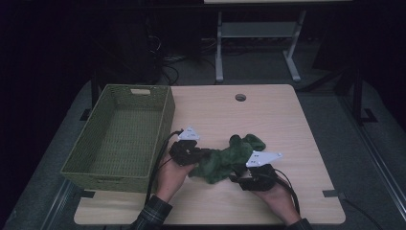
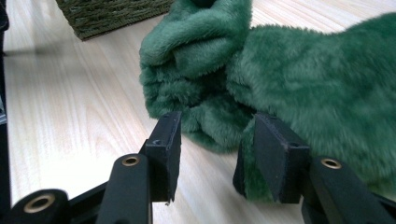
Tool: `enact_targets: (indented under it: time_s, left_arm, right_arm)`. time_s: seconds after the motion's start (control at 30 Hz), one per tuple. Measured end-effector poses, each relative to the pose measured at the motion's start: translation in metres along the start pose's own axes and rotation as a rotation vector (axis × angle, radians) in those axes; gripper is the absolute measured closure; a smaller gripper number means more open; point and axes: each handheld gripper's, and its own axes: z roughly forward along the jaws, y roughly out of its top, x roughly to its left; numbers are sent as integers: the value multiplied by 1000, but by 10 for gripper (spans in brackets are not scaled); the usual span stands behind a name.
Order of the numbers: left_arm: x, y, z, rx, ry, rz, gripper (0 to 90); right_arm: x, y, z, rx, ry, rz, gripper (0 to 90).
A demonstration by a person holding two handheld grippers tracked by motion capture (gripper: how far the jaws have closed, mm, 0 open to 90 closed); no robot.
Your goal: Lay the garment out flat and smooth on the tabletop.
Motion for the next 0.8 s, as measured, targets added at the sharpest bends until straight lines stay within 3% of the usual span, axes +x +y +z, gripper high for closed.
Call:
enact_targets:
  time_s: [0.27,0.43,0.63,0.67,0.73,0.8]
  left_arm:
    - [1,-2,1,7,0,-8,875]
    - [3,-2,1,9,-2,-8,876]
    - [2,-3,2,12,-2,-6,876]
    - [2,-3,2,12,-2,-6,877]
    - [2,-2,2,12,-3,-7,878]
    - [2,-3,1,10,-2,-14,878]
  right_arm:
    - [1,6,21,37,2,-29,555]
    - [4,10,26,30,1,-49,563]
    - [1,10,45,85,-25,-60,591]
    - [0,7,50,125,-45,-60,617]
    - [-1,6,51,134,-50,-59,637]
    - [-4,5,50,146,-50,-45,732]
